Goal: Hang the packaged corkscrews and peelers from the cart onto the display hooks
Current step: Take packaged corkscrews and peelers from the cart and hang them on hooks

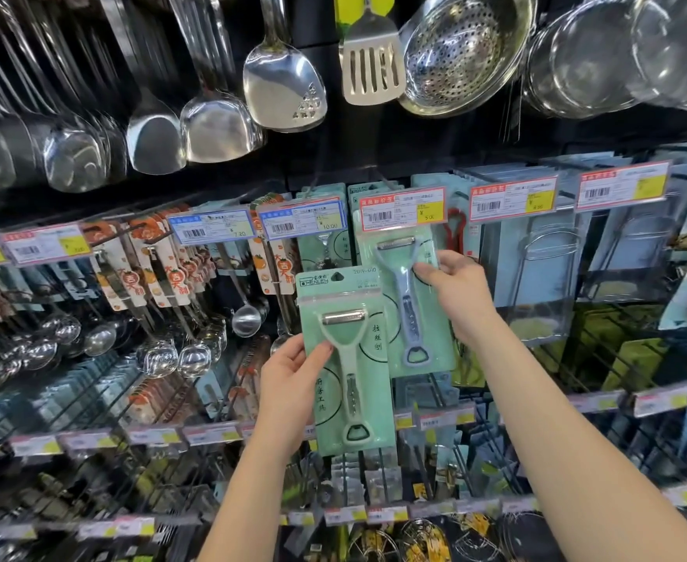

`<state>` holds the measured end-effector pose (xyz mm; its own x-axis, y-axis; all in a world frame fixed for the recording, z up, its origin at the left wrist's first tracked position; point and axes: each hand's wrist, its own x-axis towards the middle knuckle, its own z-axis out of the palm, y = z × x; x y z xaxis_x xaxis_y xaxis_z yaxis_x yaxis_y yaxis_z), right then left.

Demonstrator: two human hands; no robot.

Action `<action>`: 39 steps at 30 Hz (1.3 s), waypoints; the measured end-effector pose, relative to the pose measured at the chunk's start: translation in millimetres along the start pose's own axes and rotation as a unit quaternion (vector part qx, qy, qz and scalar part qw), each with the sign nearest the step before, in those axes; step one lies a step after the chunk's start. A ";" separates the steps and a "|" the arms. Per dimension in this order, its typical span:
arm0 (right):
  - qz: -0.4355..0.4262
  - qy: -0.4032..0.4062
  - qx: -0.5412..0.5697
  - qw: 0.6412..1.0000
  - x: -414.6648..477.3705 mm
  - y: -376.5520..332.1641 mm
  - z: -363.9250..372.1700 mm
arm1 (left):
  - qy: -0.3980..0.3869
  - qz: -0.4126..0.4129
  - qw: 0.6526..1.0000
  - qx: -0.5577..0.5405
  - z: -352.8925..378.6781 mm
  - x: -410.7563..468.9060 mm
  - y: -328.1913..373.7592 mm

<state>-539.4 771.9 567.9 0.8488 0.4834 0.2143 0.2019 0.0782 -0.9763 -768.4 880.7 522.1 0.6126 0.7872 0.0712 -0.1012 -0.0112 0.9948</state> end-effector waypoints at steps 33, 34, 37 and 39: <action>-0.038 -0.100 0.047 0.993 -36.5 -9.7 -0.9 | -0.107 0.012 0.991 0.079 40.4 33.8 -36.4; -0.040 -0.105 0.042 0.993 -34.8 -10.7 -1.7 | -0.114 0.019 0.989 0.090 37.2 35.5 -38.0; -0.039 -0.114 0.046 0.992 -34.2 -10.2 -0.6 | -0.118 0.034 0.987 0.102 31.8 43.2 -39.6; -0.040 -0.113 0.063 0.991 -35.1 -10.0 1.2 | -0.115 0.046 0.986 0.108 31.7 45.5 -38.8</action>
<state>-571.8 755.2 570.0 0.6987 0.6533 0.2917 0.1884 0.2253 -0.9559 -711.7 897.5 489.0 0.7734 0.6156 0.1515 -0.0106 -0.2263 0.9740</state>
